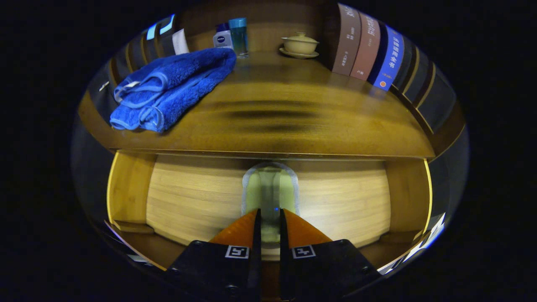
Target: Pull open the drawer, take out the items inside it, and place them on the countertop above the cabinet.
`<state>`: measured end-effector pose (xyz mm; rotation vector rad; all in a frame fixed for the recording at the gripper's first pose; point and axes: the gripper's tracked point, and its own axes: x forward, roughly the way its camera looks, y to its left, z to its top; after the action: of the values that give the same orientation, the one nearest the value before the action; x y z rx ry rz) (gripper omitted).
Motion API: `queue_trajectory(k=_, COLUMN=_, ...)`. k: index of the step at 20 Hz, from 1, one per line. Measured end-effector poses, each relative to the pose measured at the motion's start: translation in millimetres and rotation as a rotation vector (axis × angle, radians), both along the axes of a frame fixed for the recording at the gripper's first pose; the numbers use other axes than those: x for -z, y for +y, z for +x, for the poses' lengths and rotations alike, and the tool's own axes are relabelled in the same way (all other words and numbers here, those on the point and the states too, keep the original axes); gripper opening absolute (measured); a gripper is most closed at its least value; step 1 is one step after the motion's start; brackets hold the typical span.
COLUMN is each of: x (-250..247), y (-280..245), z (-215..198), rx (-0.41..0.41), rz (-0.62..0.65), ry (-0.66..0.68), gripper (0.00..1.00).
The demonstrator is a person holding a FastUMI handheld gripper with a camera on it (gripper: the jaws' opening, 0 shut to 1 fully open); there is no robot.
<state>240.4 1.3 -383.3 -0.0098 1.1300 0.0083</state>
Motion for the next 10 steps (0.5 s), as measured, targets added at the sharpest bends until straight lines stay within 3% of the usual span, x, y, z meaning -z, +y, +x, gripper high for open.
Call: queue_trajectory(k=10, x=-88, y=5, z=-35, rx=-0.018, rz=0.094, ry=-0.016, gripper=0.22)
